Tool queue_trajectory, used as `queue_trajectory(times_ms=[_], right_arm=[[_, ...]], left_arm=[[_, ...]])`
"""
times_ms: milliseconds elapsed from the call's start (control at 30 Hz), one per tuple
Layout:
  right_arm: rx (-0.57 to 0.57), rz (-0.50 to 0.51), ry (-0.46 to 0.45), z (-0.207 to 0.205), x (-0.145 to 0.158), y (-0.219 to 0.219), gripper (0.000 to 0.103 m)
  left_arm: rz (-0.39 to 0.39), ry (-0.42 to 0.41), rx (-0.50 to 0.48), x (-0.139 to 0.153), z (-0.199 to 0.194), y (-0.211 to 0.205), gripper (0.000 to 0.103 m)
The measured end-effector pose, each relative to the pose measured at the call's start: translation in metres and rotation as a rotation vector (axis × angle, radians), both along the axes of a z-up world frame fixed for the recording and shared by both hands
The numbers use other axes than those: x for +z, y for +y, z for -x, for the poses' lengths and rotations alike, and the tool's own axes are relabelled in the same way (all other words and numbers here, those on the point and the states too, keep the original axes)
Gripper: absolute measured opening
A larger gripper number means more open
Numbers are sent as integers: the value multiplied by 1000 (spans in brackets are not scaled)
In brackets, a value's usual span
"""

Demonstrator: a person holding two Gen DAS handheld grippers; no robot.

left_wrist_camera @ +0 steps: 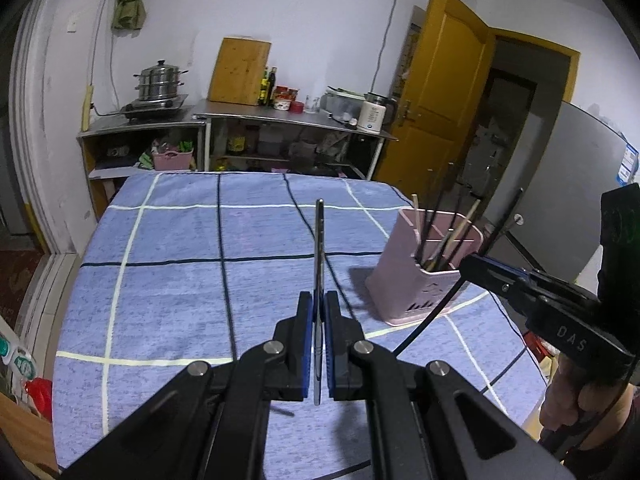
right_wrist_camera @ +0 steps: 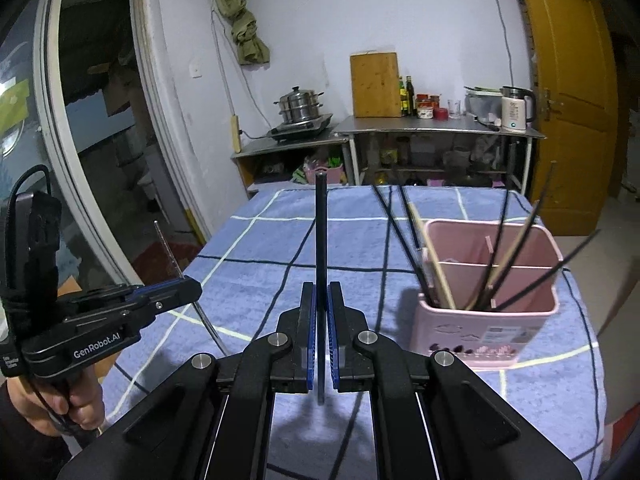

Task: Organize utensils
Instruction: 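Lift the gripped black chopstick upright with the right tool, then carry the black chopstick into the pink holder and open the right tool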

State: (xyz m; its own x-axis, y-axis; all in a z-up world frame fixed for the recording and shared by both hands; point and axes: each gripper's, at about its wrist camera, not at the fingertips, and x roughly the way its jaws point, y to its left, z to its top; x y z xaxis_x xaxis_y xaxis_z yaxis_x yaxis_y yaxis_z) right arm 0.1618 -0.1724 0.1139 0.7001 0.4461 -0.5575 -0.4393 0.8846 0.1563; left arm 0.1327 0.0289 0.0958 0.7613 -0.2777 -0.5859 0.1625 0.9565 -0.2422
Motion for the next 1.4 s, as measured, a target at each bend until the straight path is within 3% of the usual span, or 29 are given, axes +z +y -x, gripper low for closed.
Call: queue_trajectory(times_ms=[400,700,1100,1400], right_arm=[[-97,-13,-44,14,23,-56,5],[-167,-35,-105,9,55,-90,5],[-218,-93,-186,-16,88,-107,5],[-252,-96,-179,-43,74,-112,5]], left_arm=[[30,2,-131,12,-12,-61,6],[57,-41,-200,44,-39,-103,6],[59,-88,-195,71,-82,-126,6],[13,-80,-189,55,-110,-144,6]])
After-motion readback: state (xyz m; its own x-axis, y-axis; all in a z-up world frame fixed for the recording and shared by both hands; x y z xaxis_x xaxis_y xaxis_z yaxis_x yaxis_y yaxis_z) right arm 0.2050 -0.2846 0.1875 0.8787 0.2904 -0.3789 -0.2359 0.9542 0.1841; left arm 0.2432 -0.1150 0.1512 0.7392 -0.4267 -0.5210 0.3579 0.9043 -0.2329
